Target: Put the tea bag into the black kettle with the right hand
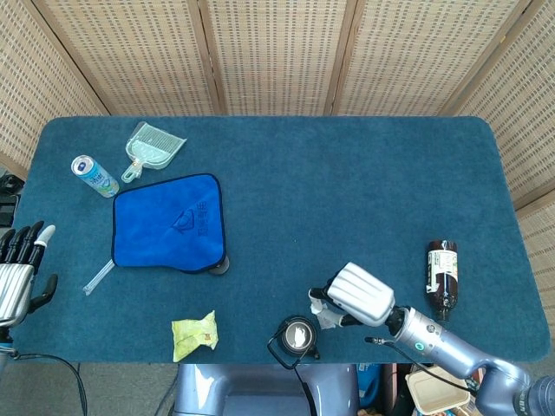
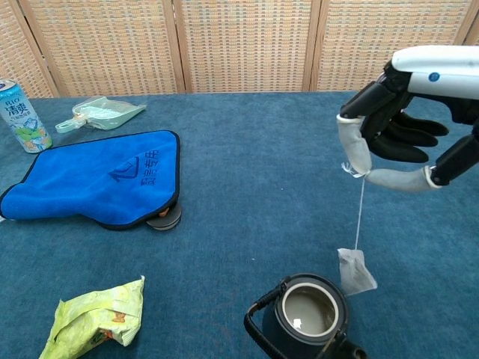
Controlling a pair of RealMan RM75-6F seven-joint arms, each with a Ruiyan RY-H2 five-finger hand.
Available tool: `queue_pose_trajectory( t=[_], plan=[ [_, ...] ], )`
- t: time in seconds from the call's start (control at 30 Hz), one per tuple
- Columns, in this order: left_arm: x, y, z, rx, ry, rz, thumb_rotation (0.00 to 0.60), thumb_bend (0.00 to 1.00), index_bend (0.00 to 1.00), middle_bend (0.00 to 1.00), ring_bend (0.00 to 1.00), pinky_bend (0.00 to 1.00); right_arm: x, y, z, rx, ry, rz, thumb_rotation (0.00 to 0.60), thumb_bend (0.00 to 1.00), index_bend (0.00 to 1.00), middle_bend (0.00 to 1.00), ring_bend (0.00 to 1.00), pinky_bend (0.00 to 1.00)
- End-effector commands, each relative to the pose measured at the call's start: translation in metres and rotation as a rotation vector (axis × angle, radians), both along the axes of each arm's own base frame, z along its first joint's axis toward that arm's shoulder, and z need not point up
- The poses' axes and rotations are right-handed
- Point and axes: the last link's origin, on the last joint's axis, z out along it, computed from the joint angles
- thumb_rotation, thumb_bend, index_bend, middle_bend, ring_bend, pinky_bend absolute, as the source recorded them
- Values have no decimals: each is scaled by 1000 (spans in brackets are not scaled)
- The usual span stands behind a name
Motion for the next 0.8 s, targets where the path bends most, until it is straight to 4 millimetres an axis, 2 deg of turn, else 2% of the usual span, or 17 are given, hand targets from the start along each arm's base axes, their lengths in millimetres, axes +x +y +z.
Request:
queue_pose_trajectory(
  t=[0.03, 0.43, 0.8],
  plan=[
    [0, -1, -2, -6, -3, 2, 600, 478, 29, 0, 0, 0, 1, 2, 4, -2, -10, 2, 600, 800, 631, 898, 846, 891],
    [-2, -2, -1, -8, -4, 5, 600, 478, 29, 0, 0, 0, 7, 7, 13, -12, -21, 18, 600, 800, 632, 898, 846, 891],
    [-3, -2, -4, -16, -8, 9, 600, 479, 29, 0, 0, 0, 7, 15, 5, 19, 0, 26, 600, 801, 632, 898, 846, 891]
  ],
)
